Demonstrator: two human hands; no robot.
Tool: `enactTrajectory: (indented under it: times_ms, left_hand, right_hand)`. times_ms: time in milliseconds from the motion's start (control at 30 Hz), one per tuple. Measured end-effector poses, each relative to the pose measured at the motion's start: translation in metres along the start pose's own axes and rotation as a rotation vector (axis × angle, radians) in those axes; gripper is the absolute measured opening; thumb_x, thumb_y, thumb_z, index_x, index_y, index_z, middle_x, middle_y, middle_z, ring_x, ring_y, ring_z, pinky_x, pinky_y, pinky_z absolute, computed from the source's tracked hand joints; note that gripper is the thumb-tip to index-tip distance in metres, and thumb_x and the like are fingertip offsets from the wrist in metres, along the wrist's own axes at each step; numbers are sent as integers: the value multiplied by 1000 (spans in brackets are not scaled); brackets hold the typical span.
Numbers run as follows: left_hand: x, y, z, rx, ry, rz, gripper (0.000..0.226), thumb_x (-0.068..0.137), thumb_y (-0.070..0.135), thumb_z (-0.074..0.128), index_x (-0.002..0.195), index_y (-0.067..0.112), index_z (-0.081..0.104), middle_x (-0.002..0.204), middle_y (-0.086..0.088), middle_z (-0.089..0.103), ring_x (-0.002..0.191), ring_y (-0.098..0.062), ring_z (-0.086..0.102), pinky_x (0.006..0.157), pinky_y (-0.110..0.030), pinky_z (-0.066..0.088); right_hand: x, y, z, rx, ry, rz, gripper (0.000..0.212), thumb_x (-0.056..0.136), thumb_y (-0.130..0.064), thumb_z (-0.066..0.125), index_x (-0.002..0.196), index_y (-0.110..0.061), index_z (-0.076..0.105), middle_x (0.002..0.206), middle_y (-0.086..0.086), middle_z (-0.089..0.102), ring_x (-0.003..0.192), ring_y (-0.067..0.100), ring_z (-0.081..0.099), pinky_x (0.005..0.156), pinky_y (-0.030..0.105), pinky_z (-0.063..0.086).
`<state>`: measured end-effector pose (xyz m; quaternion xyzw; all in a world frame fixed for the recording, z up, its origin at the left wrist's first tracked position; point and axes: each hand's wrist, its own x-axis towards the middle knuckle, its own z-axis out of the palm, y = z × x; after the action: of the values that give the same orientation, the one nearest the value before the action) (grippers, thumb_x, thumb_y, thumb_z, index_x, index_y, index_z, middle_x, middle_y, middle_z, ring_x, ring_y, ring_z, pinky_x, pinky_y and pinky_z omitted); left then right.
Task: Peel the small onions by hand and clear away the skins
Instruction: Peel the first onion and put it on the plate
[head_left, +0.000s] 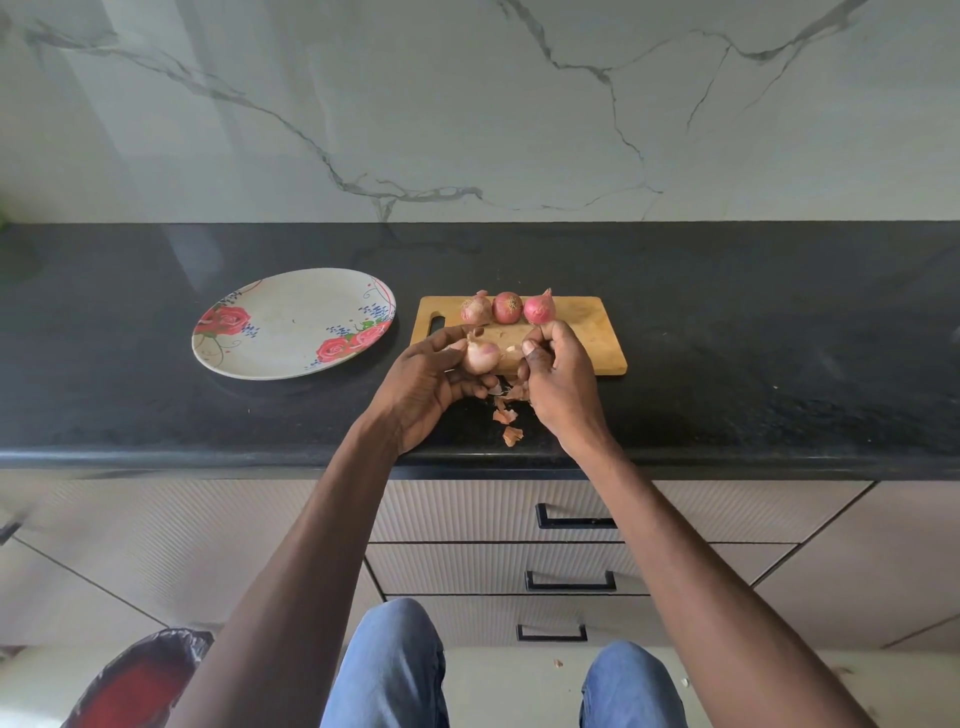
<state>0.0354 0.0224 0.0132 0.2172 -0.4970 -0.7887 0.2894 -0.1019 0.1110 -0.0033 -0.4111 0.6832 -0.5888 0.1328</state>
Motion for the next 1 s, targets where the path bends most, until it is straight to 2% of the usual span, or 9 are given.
enactTrajectory:
  times_ms: [100,167,267,367,433,533,633,767,1000]
  left_hand:
    - [0,0,0,2,6,4,23,105,5,42,121,-1,58,102,-25,67,76,-26,67,63,-27,58]
    - [-1,-1,-1,14,-8,8,24,100,7,54,122,-2,59,104,-22,67,80,-24,67,65,-26,57]
    - [-3,0,-1,-30,-27,21,42,82,7,74,121,1,58,102,-19,69,81,-23,68,66,-26,56]
    - [-3,1,0,-37,14,23,25,90,2,63,113,5,54,95,-19,70,75,-22,68,61,-25,55]
    - [-2,0,0,-19,13,28,13,98,2,55,110,5,56,92,-18,69,73,-20,68,60,-25,55]
    - [0,-1,-3,-17,3,36,13,102,5,50,110,5,60,93,-17,69,74,-19,68,62,-26,55]
    - [0,-1,-4,-30,-4,37,19,102,3,47,114,4,62,93,-16,71,73,-18,69,62,-25,56]
    - [-1,0,-4,-21,-8,26,20,99,5,54,117,2,62,94,-15,71,74,-18,67,62,-24,56]
    - [0,-1,-1,70,-21,46,24,89,14,66,109,0,65,92,-17,72,74,-22,70,61,-26,58]
  right_hand:
    - [-1,1,0,-12,21,-14,9,103,-9,51,98,-16,53,89,2,60,79,12,58,67,27,48]
    - [-1,1,-1,-22,43,-14,7,102,-8,53,100,-14,54,91,1,60,78,10,58,67,24,48]
    - [-2,-1,-2,-12,66,-14,14,101,-6,56,112,-13,51,101,-1,60,84,8,60,63,17,50]
    - [-2,-2,-2,-48,90,-31,16,99,-5,58,110,-14,51,97,-9,58,86,5,60,69,20,53]
    - [-4,-1,-3,-107,120,-43,13,98,-3,59,104,-13,54,91,-14,56,81,1,58,67,12,48]
    - [-5,0,-4,-157,172,-71,12,94,0,62,99,-11,61,89,-12,58,80,2,58,65,6,44]
    - [-5,0,-3,-136,123,-169,11,87,0,69,91,-9,73,92,-15,62,85,5,64,75,15,52]
    - [-4,-1,-7,35,66,-140,18,88,-13,76,105,-6,78,101,-1,76,95,7,70,85,26,57]
    - [-8,-2,-9,40,55,-171,14,87,-16,77,99,-8,80,90,-3,78,86,6,73,80,27,59]
